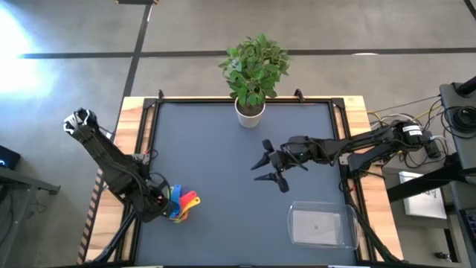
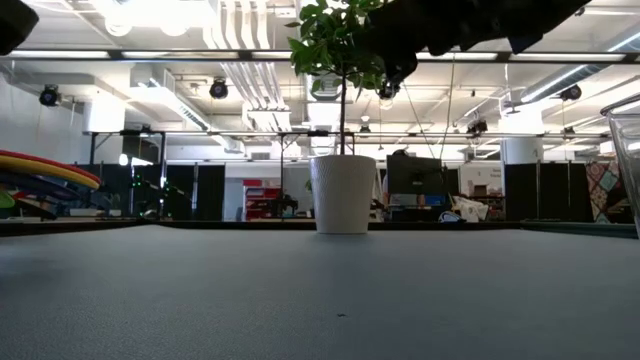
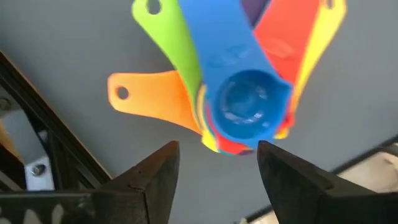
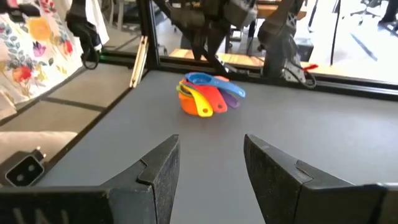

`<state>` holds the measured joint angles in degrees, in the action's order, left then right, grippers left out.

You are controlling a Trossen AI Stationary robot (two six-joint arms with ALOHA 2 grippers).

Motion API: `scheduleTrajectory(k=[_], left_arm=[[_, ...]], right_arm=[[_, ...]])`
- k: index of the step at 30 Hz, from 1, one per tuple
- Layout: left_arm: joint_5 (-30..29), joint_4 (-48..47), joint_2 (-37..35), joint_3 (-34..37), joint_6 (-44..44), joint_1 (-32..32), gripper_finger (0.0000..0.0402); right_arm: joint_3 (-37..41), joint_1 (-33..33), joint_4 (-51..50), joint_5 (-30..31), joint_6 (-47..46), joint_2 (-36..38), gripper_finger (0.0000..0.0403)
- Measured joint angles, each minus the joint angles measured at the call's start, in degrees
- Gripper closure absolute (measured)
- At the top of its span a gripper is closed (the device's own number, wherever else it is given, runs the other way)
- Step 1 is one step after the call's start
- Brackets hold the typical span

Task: Nest measuring cups in basket
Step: Adjust the nested measuring cups

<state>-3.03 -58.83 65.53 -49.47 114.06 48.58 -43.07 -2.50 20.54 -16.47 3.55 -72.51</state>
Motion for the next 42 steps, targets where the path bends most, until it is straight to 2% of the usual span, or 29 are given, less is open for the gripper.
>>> scheduleTrajectory(k=[7,12,19,22,25,28,31,37,42], left_arm=[[0.1,3.6,0.0,5.1,-0.4,2.8,0.0216],[1.3,3.8,-0.4,6.0,2.6,5.2,0.0241],[7.0,4.7,-0.5,6.1,9.4,8.7,0.0275],[7.2,6.5,-0.1,6.2,10.8,9.8,0.0293],[7.1,7.3,0.4,7.2,10.8,9.9,0.0314],[7.1,9.4,0.8,9.5,10.6,9.9,0.0333],[7.1,13.3,0.7,13.0,10.1,9.9,0.0353],[6.9,15.3,0.1,19.2,10.1,9.8,0.0394],[5.7,15.8,-1.3,21.9,10.1,9.3,0.0398]], right_arm=[[-1.2,-0.2,2.6,0.0,-1.4,-0.2,0.0236],[-5.0,-1.0,1.7,-0.1,-0.8,-4.1,0.0236],[-18.3,-2.4,-14.1,-0.5,4.7,-15.9,0.0236],[-24.3,-2.9,-18.0,-0.5,6.3,-21.0,0.0241],[-29.7,-3.1,-21.0,-3.4,8.4,-25.4,0.0268],[-34.2,-3.1,-24.8,-7.7,9.5,-29.1,0.0321],[-37.2,-3.1,-26.0,-9.5,9.6,-31.6,0.0380],[-40.1,-3.1,-26.8,-9.5,9.5,-36.3,0.0393],[-42.2,-3.1,-27.8,-9.5,9.5,-38.7,0.0394]])
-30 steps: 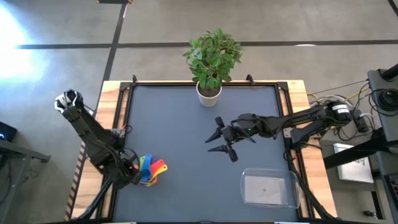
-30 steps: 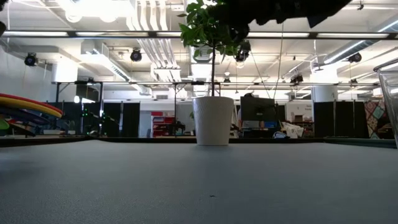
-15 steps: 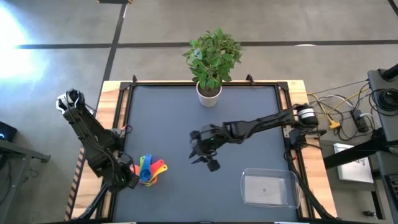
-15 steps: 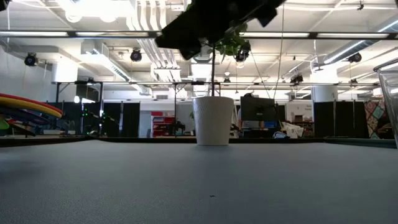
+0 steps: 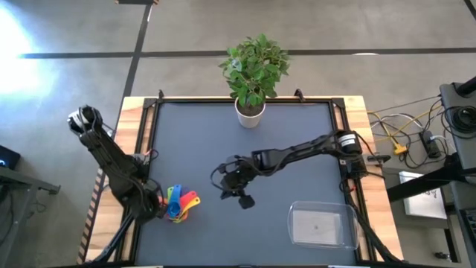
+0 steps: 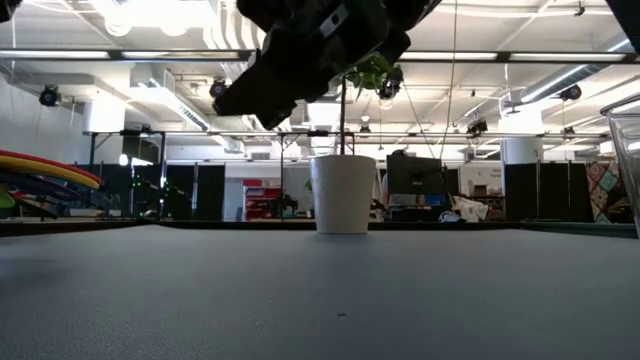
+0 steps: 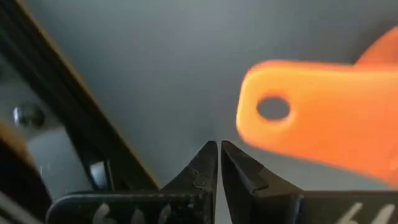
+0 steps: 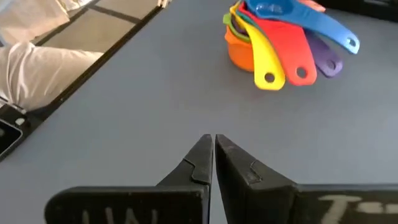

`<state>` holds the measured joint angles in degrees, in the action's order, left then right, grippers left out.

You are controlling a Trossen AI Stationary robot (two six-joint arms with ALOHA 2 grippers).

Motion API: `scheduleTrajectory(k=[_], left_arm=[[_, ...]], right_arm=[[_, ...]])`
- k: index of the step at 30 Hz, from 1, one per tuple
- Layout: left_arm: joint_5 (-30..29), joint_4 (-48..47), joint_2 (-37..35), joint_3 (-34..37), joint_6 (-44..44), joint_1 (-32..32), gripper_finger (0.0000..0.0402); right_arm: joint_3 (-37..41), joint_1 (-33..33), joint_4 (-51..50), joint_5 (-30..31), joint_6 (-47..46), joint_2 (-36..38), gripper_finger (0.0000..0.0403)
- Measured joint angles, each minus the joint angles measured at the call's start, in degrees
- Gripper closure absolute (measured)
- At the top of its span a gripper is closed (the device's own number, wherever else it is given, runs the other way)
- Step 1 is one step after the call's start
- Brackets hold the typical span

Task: Nest measuring cups in basket
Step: Adjust the nested measuring cups

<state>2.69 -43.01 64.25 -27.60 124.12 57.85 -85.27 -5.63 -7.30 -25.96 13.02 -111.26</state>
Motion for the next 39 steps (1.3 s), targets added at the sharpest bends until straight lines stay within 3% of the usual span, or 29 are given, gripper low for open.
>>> scheduleTrajectory(k=[11,28,39], left_arm=[[-9.8,0.0,-3.7,0.5,-6.2,-5.9,0.0400],[-11.4,10.0,0.4,-2.1,-21.2,-16.2,0.0400],[-11.2,10.4,7.3,-5.9,-23.1,-16.5,0.0400]], right_arm=[[-5.2,-1.3,0.3,0.0,-1.3,-5.5,0.0394],[-20.8,-7.1,-5.6,0.6,-2.5,-14.3,0.0394],[-31.7,-11.1,-11.3,14.3,-1.4,-18.6,0.0394]])
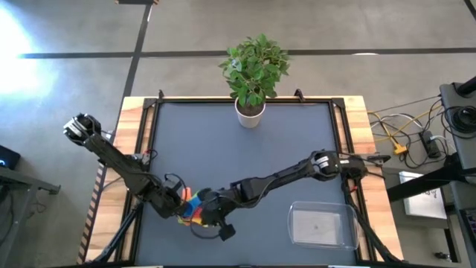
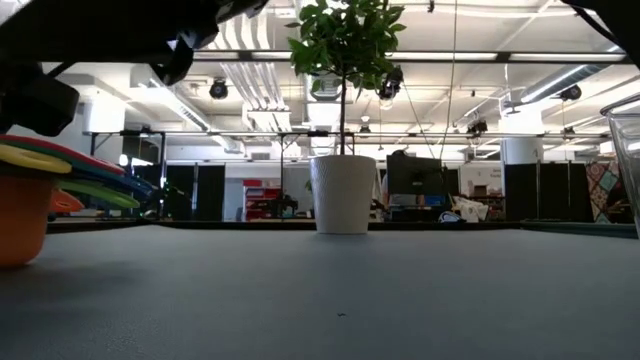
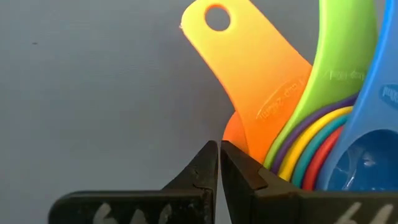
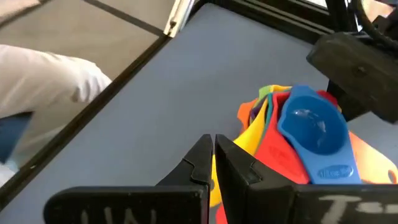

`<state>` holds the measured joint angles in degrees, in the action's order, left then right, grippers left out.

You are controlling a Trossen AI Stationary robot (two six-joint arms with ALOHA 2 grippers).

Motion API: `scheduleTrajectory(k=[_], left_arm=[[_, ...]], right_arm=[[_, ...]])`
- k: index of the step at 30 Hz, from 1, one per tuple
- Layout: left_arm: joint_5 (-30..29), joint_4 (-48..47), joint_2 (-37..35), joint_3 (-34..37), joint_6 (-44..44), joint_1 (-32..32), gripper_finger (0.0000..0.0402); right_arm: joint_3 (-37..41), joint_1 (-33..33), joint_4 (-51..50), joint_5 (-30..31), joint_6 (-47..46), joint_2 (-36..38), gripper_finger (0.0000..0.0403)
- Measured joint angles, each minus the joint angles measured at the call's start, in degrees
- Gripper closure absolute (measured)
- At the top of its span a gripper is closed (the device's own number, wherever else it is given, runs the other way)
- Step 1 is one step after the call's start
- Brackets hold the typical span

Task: Nest measuring cups in basket
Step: Adjust the nested measuring cups

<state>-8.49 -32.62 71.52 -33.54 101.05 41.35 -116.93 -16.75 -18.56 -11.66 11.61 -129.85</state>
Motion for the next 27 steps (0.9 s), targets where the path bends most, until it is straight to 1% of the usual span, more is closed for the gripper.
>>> scheduleTrajectory(k=[6,16,17,23,25,27], left_arm=[[0.0,0.3,2.9,-2.0,-0.1,-0.5,0.0400],[0.0,0.7,8.6,-7.1,-2.4,-1.3,0.0400],[0.0,0.7,9.2,-7.7,-2.9,-1.4,0.0400],[0.1,0.7,11.4,-10.3,-5.9,-1.5,0.0400],[0.2,0.7,12.0,-11.3,-7.6,-1.7,0.0400],[0.2,0.7,12.5,-12.1,-8.9,-1.8,0.0400]], right_arm=[[-5.4,-2.0,-6.7,5.0,-0.4,-3.2,0.0394],[-10.2,-5.8,-12.2,6.4,-1.6,-7.8,0.0394],[-10.4,-5.9,-12.8,7.7,-1.6,-8.0,0.0394],[-10.1,-6.2,-18.9,20.1,-2.1,-8.1,0.0394],[-10.0,-5.8,-20.7,22.4,-2.6,-8.1,0.0394],[-10.0,-5.3,-21.7,22.8,-2.6,-8.1,0.0394]])
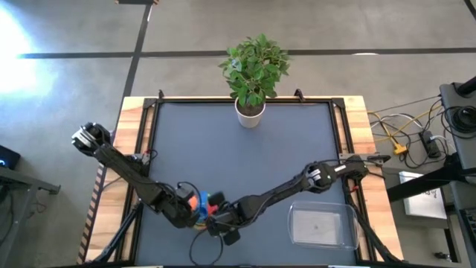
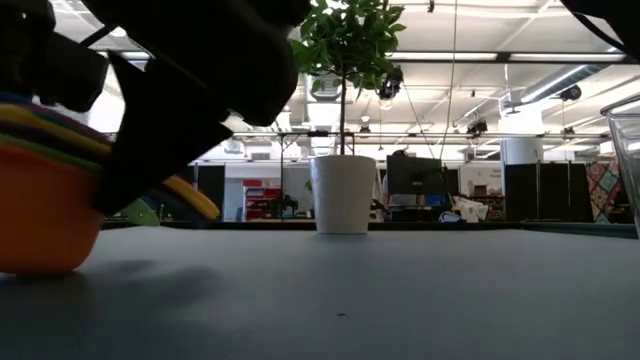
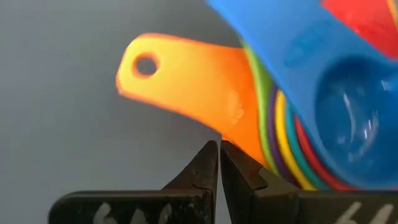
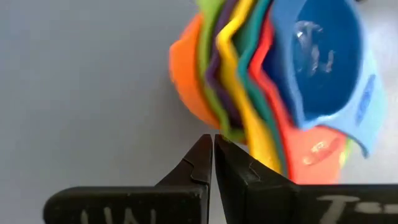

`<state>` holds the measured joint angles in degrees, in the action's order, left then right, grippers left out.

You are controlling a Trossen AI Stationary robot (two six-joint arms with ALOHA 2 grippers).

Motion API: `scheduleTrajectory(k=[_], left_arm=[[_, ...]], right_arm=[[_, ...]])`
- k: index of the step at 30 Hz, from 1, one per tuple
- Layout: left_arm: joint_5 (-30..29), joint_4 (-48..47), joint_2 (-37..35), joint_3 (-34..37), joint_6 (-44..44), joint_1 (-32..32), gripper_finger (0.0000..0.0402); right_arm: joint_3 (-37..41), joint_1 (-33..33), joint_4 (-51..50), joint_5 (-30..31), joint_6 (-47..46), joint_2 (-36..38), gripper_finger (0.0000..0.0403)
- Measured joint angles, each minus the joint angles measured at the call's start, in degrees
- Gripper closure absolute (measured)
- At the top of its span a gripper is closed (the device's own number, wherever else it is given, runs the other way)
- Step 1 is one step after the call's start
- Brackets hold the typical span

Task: Nest measuring cups in basket
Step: Adjust the nested measuring cups

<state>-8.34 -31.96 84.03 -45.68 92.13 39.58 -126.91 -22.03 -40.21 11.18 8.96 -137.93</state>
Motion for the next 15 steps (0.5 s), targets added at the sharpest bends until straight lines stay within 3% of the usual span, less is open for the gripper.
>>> scheduleTrajectory(k=[15], left_arm=[[4.5,-0.8,0.7,0.5,1.0,2.8,0.0400]], right_arm=[[-0.1,1.0,-7.3,0.0,0.0,0.2,0.0394]])
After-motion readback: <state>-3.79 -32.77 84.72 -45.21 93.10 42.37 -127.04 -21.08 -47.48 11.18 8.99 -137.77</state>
